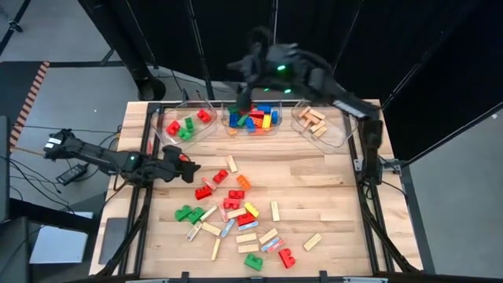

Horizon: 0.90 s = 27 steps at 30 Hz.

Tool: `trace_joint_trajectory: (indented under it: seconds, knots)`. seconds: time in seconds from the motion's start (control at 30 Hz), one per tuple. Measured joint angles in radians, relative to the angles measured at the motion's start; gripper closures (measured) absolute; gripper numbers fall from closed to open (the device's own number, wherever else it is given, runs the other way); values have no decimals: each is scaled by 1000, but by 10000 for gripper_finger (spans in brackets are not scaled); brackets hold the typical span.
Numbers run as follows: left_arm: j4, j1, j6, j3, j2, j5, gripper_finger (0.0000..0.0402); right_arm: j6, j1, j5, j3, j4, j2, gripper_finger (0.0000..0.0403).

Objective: Sort blocks by size
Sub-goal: Put the large orange game piece into the middle transparent bin

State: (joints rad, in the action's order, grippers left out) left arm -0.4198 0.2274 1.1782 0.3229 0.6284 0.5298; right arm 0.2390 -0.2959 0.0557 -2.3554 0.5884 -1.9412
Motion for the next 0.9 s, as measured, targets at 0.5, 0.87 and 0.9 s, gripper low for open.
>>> trace_joint_trajectory:
  seconds: [0.5, 0.87, 0.9]
  knots:
    - [-744, -51, 288, 383, 516, -16, 385, -3, -20, 93, 3, 236, 175, 179]
    - [-757, -112, 469, 359, 694, -5, 400, -15, -20, 90, 3, 390, 176, 179]
    - [-759, -129, 474, 359, 704, -1, 400, -18, -20, 89, 3, 398, 176, 179]
